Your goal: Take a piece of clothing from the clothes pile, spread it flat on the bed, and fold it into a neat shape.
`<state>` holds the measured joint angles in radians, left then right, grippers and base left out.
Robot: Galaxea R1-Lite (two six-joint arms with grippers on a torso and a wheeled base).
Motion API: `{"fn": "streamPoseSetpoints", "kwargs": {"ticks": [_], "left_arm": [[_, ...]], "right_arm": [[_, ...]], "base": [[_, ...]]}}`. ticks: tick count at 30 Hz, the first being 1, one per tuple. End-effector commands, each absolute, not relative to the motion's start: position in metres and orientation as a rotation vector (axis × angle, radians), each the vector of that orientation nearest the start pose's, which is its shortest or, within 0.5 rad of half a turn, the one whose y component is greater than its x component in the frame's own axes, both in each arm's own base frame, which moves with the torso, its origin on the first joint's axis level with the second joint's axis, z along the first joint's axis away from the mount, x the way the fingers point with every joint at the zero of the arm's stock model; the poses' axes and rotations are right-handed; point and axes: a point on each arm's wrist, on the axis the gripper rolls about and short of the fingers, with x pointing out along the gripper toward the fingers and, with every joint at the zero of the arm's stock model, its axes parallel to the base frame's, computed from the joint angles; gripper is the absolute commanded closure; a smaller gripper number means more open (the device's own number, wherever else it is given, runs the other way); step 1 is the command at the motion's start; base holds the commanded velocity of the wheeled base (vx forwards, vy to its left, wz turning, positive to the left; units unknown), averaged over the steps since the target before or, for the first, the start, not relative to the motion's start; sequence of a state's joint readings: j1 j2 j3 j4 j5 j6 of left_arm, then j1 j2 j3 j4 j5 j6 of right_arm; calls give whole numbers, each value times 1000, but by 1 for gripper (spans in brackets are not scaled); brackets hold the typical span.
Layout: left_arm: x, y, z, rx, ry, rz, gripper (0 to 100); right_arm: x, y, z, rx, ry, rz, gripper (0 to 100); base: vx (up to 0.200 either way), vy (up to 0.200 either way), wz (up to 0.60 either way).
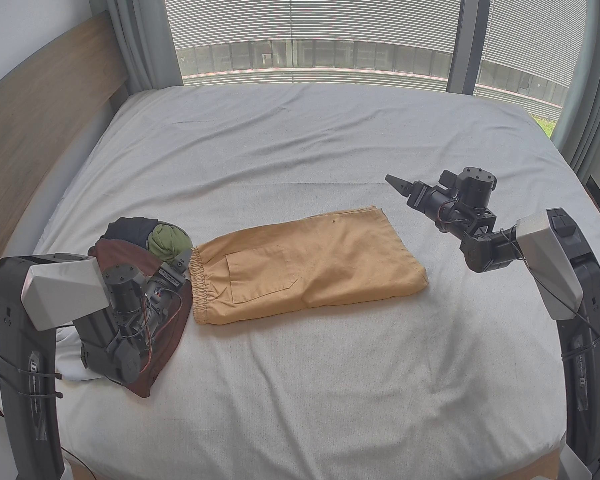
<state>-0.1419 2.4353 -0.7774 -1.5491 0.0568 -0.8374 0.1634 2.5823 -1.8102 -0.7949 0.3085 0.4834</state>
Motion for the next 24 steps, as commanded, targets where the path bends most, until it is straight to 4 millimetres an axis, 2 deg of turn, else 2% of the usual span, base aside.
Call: {"fn": "streamPoseSetpoints", "kwargs": {"ticks": [1, 7, 8, 13, 17, 22, 24], "left_arm": [[385, -53, 8, -828, 128, -36, 0], [365, -64, 25, -831, 164, -101, 0], [365, -64, 25, -831, 164, -101, 0], [349, -74, 36, -827, 202, -174, 0], [344, -77, 33, -820, 229, -186, 0], [338, -77, 34, -782, 244, -202, 0], [336, -77, 34, -776, 252, -211, 0]], "right_arm": [[514, 92, 103, 480, 111, 466, 0], [478, 88, 103, 484, 177, 459, 0], [478, 88, 103, 484, 177, 459, 0], [442, 87, 82, 486, 228, 463, 0], [429, 84, 73, 503, 228, 464, 0], [399, 75, 48, 574, 270, 468, 0], [396, 74, 44, 576, 274, 476, 0]], "base": [[0, 0, 0], [0, 0, 0], [0, 0, 0], [0, 0, 0], [0, 0, 0], [0, 0, 0], [0, 0, 0]]}}
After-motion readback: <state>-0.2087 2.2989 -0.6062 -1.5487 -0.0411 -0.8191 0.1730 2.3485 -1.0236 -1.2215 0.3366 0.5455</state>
